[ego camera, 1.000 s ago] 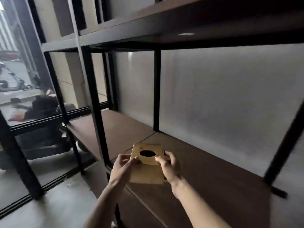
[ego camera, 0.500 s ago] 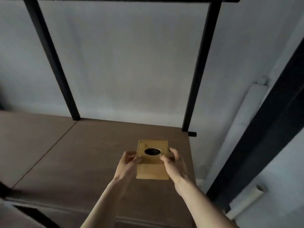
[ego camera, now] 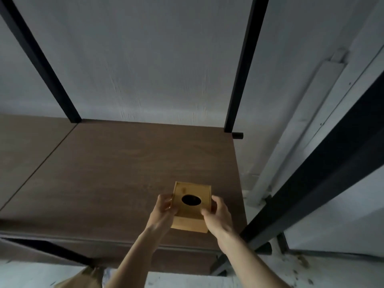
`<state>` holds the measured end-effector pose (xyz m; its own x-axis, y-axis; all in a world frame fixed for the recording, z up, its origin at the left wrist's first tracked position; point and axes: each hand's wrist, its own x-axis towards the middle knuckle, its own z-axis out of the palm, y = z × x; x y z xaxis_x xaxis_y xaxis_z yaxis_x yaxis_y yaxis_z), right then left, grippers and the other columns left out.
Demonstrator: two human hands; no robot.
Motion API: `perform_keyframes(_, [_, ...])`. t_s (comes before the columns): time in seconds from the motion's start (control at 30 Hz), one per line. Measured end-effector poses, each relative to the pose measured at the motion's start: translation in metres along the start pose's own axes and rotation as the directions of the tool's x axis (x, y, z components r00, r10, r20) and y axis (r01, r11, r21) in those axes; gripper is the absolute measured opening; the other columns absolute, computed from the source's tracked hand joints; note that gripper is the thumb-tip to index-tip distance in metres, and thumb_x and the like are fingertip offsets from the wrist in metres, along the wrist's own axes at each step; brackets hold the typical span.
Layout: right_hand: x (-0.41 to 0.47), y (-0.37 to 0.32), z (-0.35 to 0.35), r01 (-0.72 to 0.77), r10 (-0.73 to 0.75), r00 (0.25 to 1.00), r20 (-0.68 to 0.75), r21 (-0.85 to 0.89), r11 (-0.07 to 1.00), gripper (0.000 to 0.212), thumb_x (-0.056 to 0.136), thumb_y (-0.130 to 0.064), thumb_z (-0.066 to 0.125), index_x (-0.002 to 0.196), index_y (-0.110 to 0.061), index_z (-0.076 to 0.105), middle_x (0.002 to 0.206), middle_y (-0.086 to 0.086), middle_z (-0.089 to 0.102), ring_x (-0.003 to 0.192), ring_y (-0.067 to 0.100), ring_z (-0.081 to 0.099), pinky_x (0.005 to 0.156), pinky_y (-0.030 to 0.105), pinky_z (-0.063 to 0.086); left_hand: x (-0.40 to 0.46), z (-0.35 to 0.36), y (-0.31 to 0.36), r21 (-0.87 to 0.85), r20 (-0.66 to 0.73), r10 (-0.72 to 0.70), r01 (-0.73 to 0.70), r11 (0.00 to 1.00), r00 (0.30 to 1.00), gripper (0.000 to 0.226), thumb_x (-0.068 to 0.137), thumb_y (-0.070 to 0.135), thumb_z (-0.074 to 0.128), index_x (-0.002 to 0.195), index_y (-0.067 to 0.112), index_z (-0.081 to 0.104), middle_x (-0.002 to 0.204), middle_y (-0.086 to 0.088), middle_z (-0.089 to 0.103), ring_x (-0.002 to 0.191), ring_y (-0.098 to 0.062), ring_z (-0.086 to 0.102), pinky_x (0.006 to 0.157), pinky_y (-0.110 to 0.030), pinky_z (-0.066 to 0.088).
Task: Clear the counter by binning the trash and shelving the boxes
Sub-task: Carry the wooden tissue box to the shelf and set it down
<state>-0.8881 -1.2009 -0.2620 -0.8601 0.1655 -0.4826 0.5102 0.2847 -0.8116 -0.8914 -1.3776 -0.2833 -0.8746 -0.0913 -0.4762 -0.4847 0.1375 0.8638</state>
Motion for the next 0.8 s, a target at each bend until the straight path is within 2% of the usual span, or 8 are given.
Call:
perform_keyframes(0.1, [-0.001, 0.008, 0.003, -0.004, 0.004, 1.0, 0.001, -0.043, 0.999, 0.05, 0.1, -0.02, 0.061, 0.147, -0.025, 0.043, 0.144, 0.005, 0.052, 0.119, 0.024, 0.056, 0.096, 0.036, 0.047, 0.0, 0.002, -0.01, 0.031, -0.006, -0.015, 0.015, 0.999, 1.0, 0.031, 0.086, 0.029, 0.061, 0.116, 0.029, 0.054, 0.119, -0.004, 0.07, 0.107, -0.024, 0.067, 0.095, -0.048, 0.053])
perform_keyframes(0.17, [-0.002, 0.011, 0.004, -0.011, 0.012, 1.0, 0.006, -0.065, 0.998, 0.052, 0.101, -0.018, 0.06, 0.149, -0.025, 0.041, 0.148, 0.005, 0.05, 0.131, 0.028, 0.053, 0.101, 0.037, 0.047, 0.001, 0.004, -0.015, 0.047, -0.011, -0.026, 0.027, 0.999, 1.0, 0.028, 0.087, 0.03, 0.061, 0.114, 0.032, 0.054, 0.119, -0.004, 0.071, 0.106, -0.023, 0.068, 0.094, -0.048, 0.055])
perform_keyframes(0.37, [-0.001, 0.015, 0.005, -0.017, 0.023, 0.998, 0.05, -0.117, 0.993, 0.06, 0.101, -0.014, 0.058, 0.155, -0.027, 0.033, 0.157, 0.006, 0.042, 0.14, 0.03, 0.047, 0.109, 0.042, 0.044, 0.006, 0.004, -0.025, 0.094, -0.011, -0.063, 0.064, 0.993, 0.998, 0.039, 0.069, 0.042, 0.059, 0.107, 0.035, 0.05, 0.117, -0.003, 0.072, 0.103, -0.023, 0.071, 0.09, -0.052, 0.057])
perform_keyframes(0.5, [-0.002, 0.015, 0.006, 0.008, 0.004, 0.997, 0.071, -0.165, 0.986, 0.065, 0.101, -0.022, 0.061, 0.157, -0.025, 0.027, 0.16, 0.007, 0.039, 0.142, 0.031, 0.045, 0.11, 0.041, 0.043, 0.005, 0.004, -0.024, 0.193, -0.02, -0.034, 0.037, 0.98, 0.999, 0.023, 0.09, 0.027, 0.058, 0.11, 0.033, 0.048, 0.122, -0.002, 0.071, 0.104, -0.021, 0.07, 0.092, -0.047, 0.057])
perform_keyframes(0.57, [-0.003, 0.015, 0.008, 0.027, -0.012, 0.997, 0.072, -0.22, 0.975, 0.069, 0.101, -0.027, 0.061, 0.158, -0.023, 0.024, 0.16, 0.007, 0.038, 0.142, 0.031, 0.045, 0.111, 0.041, 0.043, 0.003, 0.003, -0.024, 0.264, -0.028, -0.008, 0.015, 0.964, 1.0, 0.024, 0.094, 0.027, 0.056, 0.115, 0.035, 0.047, 0.124, 0.003, 0.071, 0.105, -0.018, 0.07, 0.091, -0.044, 0.057])
perform_keyframes(0.67, [-0.005, 0.014, 0.009, 0.093, -0.083, 0.996, 0.043, -0.389, 0.917, 0.071, 0.1, -0.038, 0.058, 0.159, -0.019, 0.022, 0.157, 0.008, 0.041, 0.138, 0.028, 0.05, 0.107, 0.038, 0.046, -0.002, -0.004, -0.023, 0.357, -0.04, 0.024, -0.008, 0.934, 0.999, 0.029, 0.089, 0.033, 0.057, 0.117, 0.039, 0.05, 0.123, 0.006, 0.071, 0.104, -0.016, 0.07, 0.091, -0.044, 0.057])
perform_keyframes(0.8, [-0.012, 0.003, 0.013, 0.213, -0.238, 0.97, 0.044, -0.623, 0.752, 0.072, 0.101, -0.051, 0.047, 0.16, -0.021, 0.019, 0.158, 0.006, 0.039, 0.139, 0.026, 0.047, 0.106, 0.038, 0.048, -0.022, -0.02, -0.007, 0.552, -0.08, 0.097, -0.037, 0.833, 0.992, 0.038, 0.088, 0.043, 0.054, 0.124, 0.029, 0.049, 0.119, -0.001, 0.07, 0.105, -0.029, 0.066, 0.084, -0.038, 0.052])
